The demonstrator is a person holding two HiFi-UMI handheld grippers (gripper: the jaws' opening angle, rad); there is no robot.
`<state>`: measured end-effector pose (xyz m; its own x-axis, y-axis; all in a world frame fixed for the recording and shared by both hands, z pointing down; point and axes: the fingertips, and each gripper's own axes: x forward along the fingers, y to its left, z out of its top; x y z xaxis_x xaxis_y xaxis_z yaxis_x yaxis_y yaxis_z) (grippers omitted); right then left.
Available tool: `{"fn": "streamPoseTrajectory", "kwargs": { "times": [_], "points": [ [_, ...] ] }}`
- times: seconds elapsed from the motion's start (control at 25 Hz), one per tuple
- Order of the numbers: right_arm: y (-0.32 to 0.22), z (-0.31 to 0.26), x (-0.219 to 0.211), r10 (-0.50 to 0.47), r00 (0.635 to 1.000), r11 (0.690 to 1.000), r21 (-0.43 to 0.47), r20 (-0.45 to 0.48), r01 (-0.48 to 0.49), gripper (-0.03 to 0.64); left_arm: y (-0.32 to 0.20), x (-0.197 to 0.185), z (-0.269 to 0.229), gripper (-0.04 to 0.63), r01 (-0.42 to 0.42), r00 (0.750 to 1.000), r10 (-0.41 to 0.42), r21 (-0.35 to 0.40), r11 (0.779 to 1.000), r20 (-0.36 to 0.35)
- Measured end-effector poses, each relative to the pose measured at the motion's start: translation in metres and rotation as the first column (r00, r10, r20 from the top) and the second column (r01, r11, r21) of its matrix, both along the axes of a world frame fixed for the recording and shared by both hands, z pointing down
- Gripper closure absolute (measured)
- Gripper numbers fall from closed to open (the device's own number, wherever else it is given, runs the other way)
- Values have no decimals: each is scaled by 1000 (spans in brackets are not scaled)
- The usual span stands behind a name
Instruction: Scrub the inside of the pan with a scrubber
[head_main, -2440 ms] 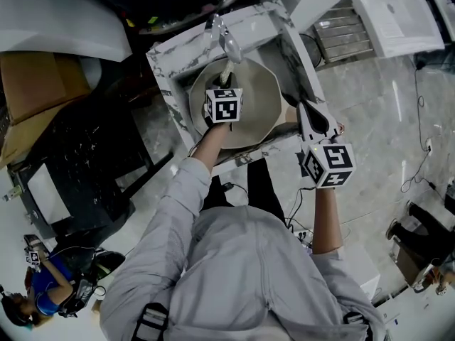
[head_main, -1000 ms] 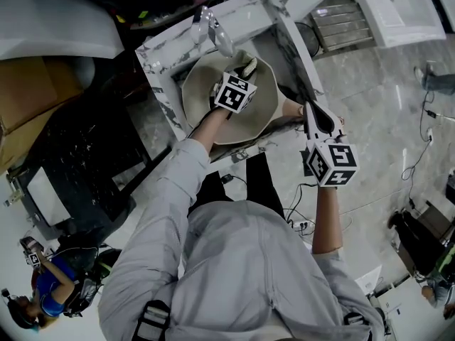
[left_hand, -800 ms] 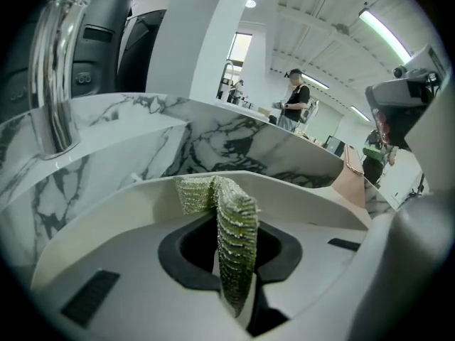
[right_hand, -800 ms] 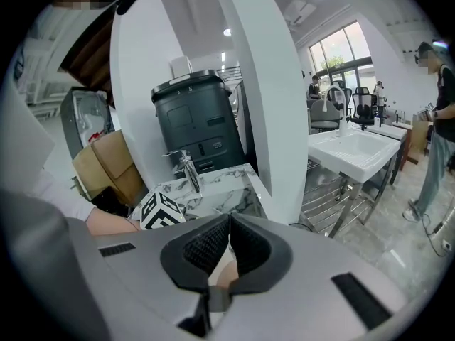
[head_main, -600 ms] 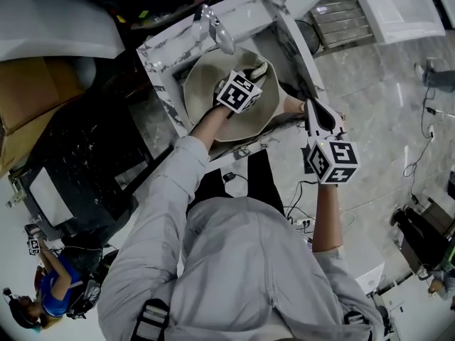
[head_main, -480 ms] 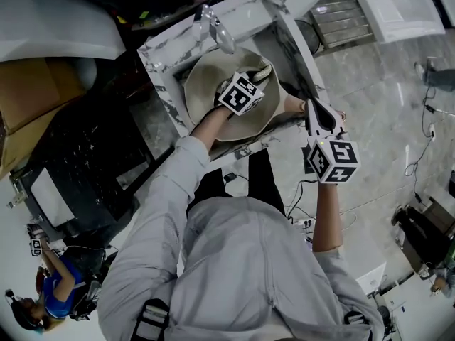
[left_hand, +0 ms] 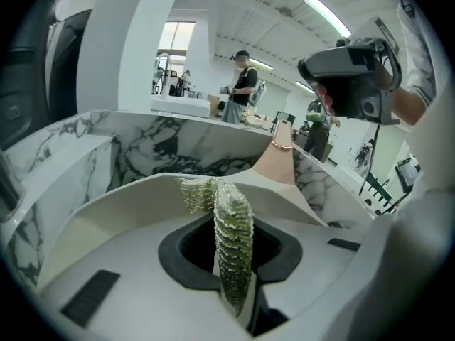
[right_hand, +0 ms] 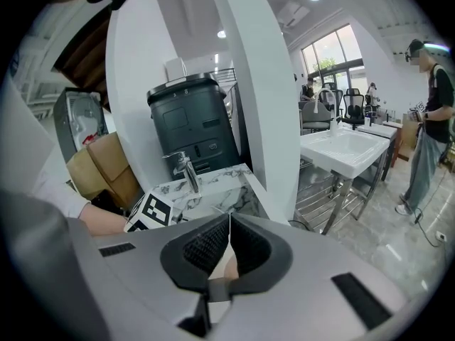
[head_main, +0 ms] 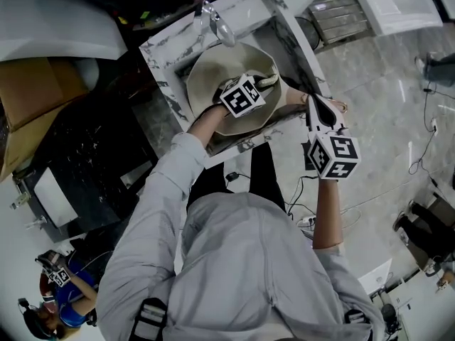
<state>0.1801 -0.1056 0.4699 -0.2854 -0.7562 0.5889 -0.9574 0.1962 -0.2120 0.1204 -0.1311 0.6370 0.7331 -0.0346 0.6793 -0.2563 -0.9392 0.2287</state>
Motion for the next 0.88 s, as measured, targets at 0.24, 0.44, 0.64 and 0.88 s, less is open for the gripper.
{"fn": "streamPoseTrajectory", "kwargs": {
  "times": [0.24,0.44,0.64,0.88],
  "points": [
    [9,-7,1,14,1000,1000,11,1,-14,581,24,0,-7,525,-118,993,118,7,993,-5],
    [18,-9,3,27,1000,1000,10,-1,-27,581,44,1,-15,525,-226,974,227,23,974,-7],
    [24,-12,-1,30,1000,999,11,0,-30,581,61,-1,-24,525,-290,957,291,50,956,-13],
    [27,-11,-10,19,1000,1000,11,1,-19,581,77,-10,-26,525,-380,925,380,68,922,21]
  ]
}}
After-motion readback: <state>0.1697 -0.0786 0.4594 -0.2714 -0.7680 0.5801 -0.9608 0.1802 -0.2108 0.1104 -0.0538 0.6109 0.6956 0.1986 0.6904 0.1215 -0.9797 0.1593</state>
